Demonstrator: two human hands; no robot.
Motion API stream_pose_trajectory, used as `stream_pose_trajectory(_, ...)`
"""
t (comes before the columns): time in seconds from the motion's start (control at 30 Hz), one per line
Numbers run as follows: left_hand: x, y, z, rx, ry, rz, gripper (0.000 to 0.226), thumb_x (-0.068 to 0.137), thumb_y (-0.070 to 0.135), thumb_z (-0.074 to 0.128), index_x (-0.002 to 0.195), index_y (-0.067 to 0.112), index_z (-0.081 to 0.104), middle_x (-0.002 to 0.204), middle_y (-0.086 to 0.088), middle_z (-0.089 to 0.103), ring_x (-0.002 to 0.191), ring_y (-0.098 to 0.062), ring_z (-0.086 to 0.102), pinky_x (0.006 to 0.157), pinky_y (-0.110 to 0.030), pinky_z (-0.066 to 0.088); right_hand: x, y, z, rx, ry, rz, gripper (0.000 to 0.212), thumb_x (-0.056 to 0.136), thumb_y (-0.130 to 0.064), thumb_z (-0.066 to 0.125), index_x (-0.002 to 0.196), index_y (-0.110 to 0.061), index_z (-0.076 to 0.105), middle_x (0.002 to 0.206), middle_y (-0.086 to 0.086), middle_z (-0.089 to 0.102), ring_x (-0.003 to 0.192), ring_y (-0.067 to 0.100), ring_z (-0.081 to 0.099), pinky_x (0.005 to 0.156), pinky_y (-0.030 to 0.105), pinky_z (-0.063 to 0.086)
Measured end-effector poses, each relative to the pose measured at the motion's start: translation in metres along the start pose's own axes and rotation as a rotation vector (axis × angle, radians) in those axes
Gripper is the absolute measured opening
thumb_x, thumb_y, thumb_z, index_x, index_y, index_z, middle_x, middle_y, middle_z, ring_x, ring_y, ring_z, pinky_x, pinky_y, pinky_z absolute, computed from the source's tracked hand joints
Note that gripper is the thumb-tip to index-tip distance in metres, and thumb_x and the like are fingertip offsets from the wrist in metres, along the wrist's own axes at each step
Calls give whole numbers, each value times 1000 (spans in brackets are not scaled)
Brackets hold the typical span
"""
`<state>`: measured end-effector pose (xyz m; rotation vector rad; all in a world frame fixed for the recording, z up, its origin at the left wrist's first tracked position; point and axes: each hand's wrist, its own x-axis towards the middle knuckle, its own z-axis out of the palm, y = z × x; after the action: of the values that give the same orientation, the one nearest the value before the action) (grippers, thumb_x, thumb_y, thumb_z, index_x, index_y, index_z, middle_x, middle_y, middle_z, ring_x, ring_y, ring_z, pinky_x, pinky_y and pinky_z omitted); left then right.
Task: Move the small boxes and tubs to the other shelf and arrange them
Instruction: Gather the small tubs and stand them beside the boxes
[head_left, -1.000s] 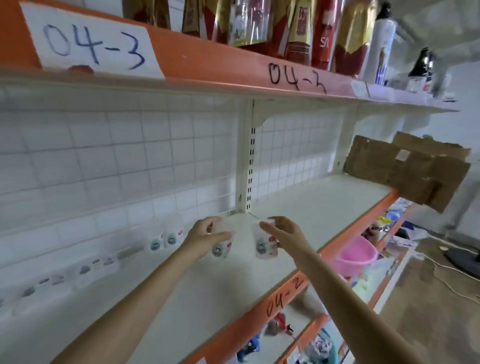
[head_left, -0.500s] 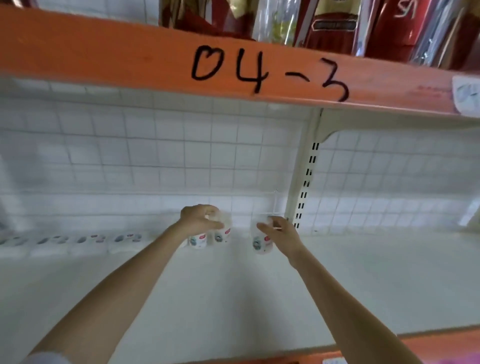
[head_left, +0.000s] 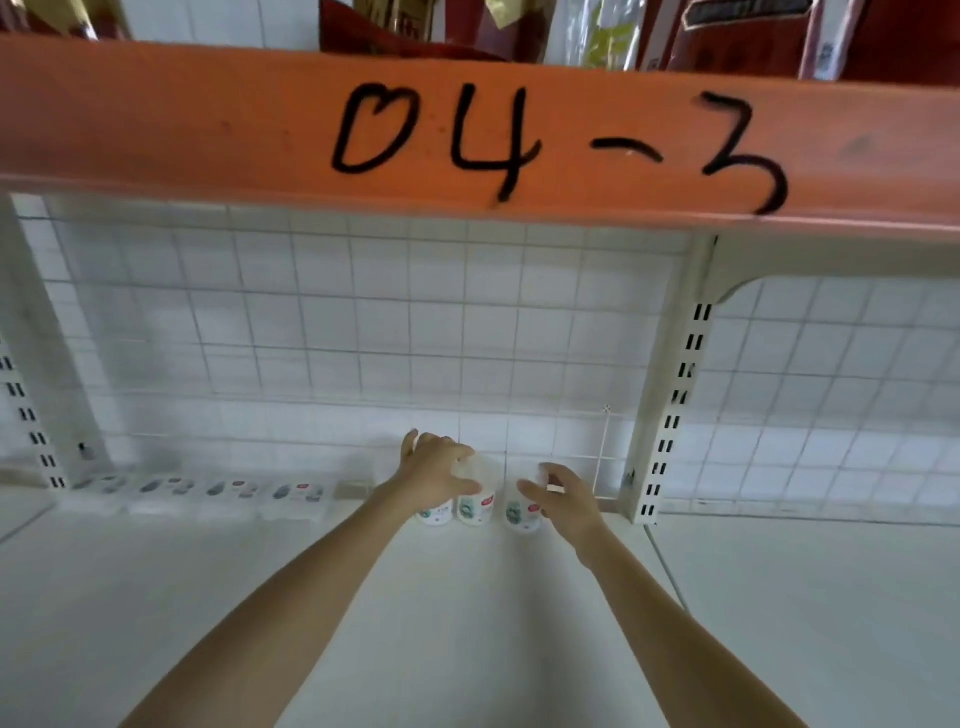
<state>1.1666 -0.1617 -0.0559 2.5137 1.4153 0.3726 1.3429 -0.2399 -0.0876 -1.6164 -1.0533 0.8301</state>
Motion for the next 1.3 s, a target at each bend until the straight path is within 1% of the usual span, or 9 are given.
stream_pose_trajectory(0.13,3,-4,3,-11,13,17,56,82,49,61,129,23,49,126,3,53,130,-20,30,113,-38,0,6,-1,6,21,-8,-1,48,80,-25,72,122,-13,52,114,3,54,104,23,57,91,36,48)
stream_pose_trajectory(0.37,2,0,-2,54,-6,32,51,83,48,59,122,15,55,116,-3,57,127,-22,31,112,-38,-3,7,-3,7,-1,-13,-6,49,77,-23,73,122,-16,54,116,7,58,102,22,57,85,33,47)
stream_pose_trajectory(0.5,1,1,-1,37,10,36,55,84,47,58,128,14,49,120,-3,56,129,-21,30,113,-37,-3,8,-6,8,-58,-13,-1,51,80,-22,71,126,-13,51,119,6,54,101,21,55,90,35,46)
stream_pose_trajectory(0.77,-3,0,12,36,101,46,63,83,45,59,132,13,37,130,-3,43,129,-23,31,112,-34,12,-10,-14,14,-121,-16,-48,62,84,-28,66,137,-13,36,126,3,49,100,16,49,84,27,42)
stream_pose_trajectory(0.83,-6,-1,13,35,141,66,72,82,46,60,138,12,30,133,-6,37,129,-24,31,113,-33,13,-18,-14,12,-174,-1,-79,63,85,-31,64,137,-15,34,124,-1,46,103,14,46,83,24,38)
stream_pose_trajectory(0.93,-18,-5,9,61,273,145,67,86,40,56,140,11,27,134,-7,37,125,-23,36,108,-29,22,-33,-9,3,-339,50,-112,71,84,-43,62,141,-18,27,137,0,42,121,19,43,99,33,38)
stream_pose_trajectory(1.1,-70,-14,0,135,380,265,45,85,31,56,126,11,50,119,-7,52,108,-27,53,91,-33,39,-78,-9,-18,-833,95,-262,63,88,-49,51,140,-21,29,137,-1,46,124,19,44,102,36,37)
stream_pose_trajectory(1.17,-100,-17,-5,156,368,222,43,84,32,58,121,11,54,114,-8,55,104,-28,56,87,-33,40,-105,-5,-22,-895,105,-326,58,90,-46,49,140,-23,29,136,-3,47,124,16,43,101,33,35)
stream_pose_trajectory(1.3,-166,-18,-10,121,351,142,43,90,37,50,129,18,46,123,2,51,116,-17,49,93,-30,38,-161,11,-31,-987,93,-423,50,91,-44,46,137,-26,37,136,-9,47,123,12,45,101,31,33)
